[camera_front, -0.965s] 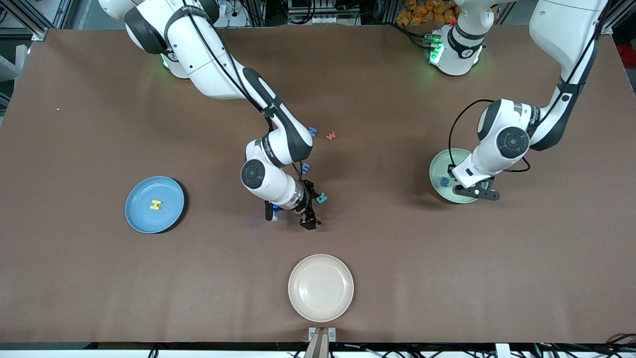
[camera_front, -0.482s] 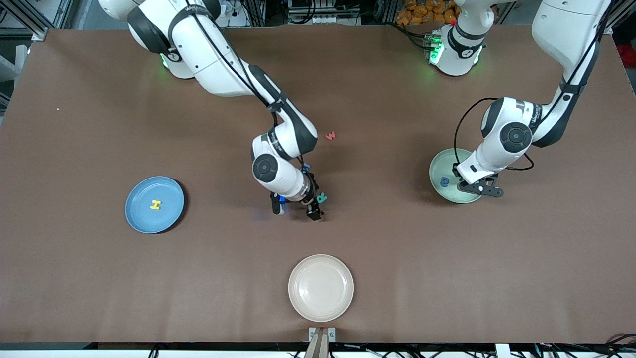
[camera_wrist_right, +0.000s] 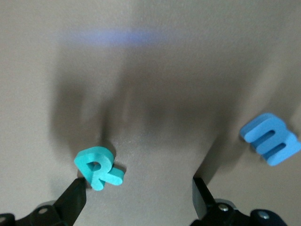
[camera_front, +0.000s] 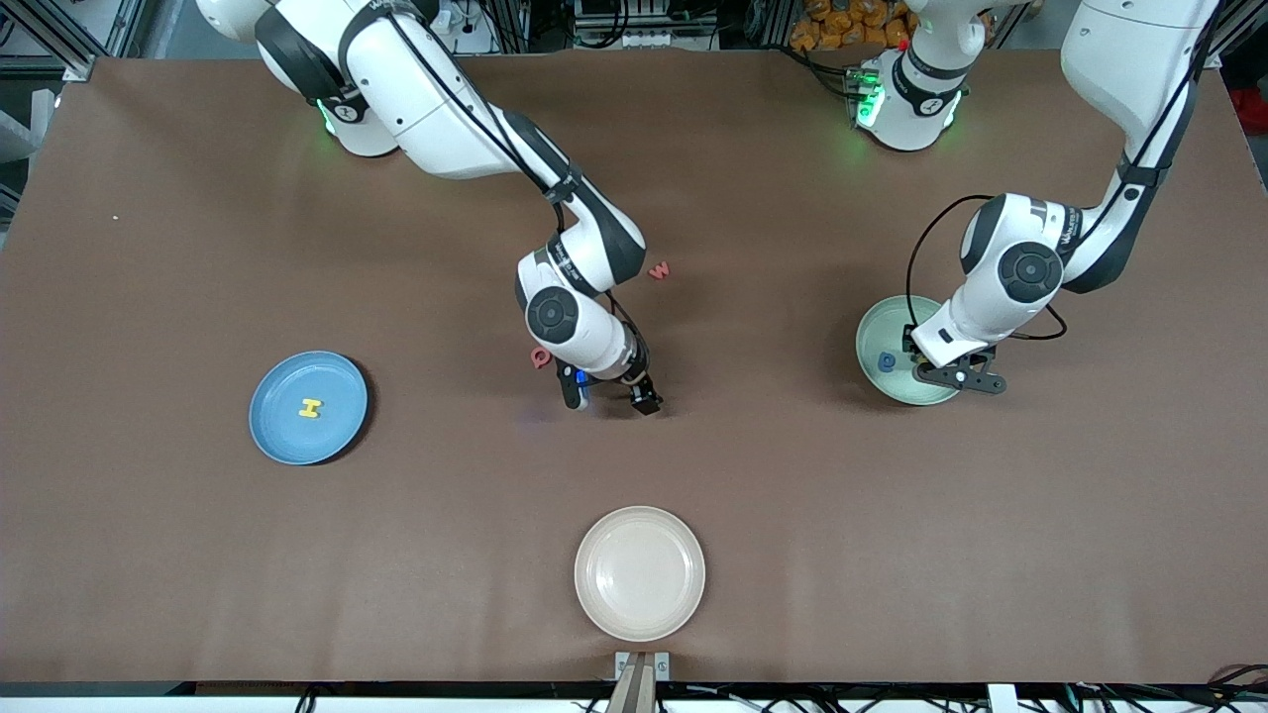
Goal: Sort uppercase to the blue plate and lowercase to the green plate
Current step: 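Release the h onto the green plate while the right gripper reaches R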
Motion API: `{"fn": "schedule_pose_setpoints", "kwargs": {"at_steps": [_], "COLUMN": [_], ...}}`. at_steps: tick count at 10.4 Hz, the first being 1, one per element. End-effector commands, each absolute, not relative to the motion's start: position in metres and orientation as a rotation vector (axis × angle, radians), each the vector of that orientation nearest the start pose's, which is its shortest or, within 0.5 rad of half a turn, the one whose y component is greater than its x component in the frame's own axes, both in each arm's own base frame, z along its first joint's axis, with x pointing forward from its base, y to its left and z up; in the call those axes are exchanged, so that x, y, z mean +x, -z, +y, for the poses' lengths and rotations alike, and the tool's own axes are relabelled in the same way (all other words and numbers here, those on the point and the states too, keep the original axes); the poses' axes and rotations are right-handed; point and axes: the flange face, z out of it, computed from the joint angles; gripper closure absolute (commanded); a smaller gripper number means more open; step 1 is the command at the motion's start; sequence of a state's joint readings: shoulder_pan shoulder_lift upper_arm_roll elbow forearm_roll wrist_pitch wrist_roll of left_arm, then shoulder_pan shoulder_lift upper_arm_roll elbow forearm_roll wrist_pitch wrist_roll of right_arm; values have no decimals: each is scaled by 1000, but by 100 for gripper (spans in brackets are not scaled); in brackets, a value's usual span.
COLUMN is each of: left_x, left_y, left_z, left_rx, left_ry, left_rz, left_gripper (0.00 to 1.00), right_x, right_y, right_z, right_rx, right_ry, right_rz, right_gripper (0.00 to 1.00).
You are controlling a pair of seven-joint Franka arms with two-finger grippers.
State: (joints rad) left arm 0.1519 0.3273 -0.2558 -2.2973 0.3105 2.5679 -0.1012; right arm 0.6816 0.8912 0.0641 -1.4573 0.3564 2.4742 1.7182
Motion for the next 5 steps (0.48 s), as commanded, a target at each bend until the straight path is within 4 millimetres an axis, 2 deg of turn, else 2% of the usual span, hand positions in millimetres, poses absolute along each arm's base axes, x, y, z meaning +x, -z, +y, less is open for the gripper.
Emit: {"fn": "schedule_pose_setpoints", "kwargs": {"at_steps": [1,5], "left_x": [532,551], "left_y": [-231,-262], "left_z": [-67,-79], "left_rx": [-3003,-3032], "left_ry": [-31,-63], "left_rz": [390,306], "left_gripper": [47,47], "right_x": [539,554], "right_y": [-165,-184], "right_z": [476,473], "right_rx": [-2436,-2395], "right_ry": [-264,-249], "right_rz": [1746,1747], "right_gripper": [0,0]}}
